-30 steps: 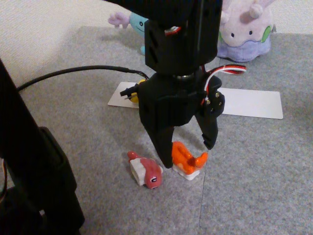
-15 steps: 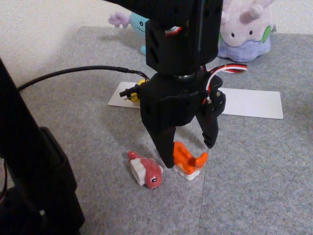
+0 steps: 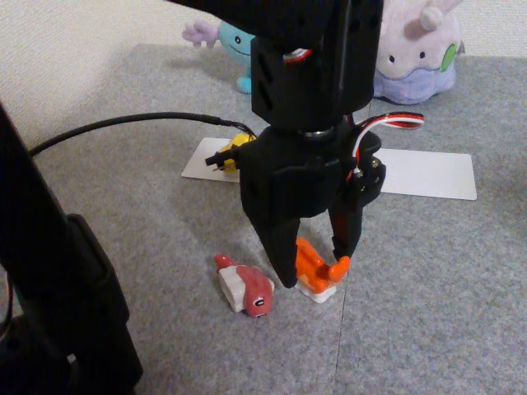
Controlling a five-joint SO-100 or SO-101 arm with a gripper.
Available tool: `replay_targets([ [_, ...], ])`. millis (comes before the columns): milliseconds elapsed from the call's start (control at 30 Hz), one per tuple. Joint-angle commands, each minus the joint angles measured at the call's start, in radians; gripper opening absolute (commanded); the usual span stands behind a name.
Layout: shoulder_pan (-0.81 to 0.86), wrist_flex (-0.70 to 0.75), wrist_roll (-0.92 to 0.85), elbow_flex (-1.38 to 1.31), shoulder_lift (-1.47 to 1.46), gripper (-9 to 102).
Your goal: Wooper wants to eat egg sudhi, and Goomy wants to eat shrimp sushi
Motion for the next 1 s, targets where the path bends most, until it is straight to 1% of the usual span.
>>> replay_targets([
  [0,0.012,-0.021,-0.008,-0.003,0.005,21],
  [267,0.011,-0.041,-0.003,-0.003,0.005,21],
  [633,0.009,-0.018,0.006,-0.002,0.002,21],
  [967,0.009,-0.035,0.008,-0.002,-0.064,21],
])
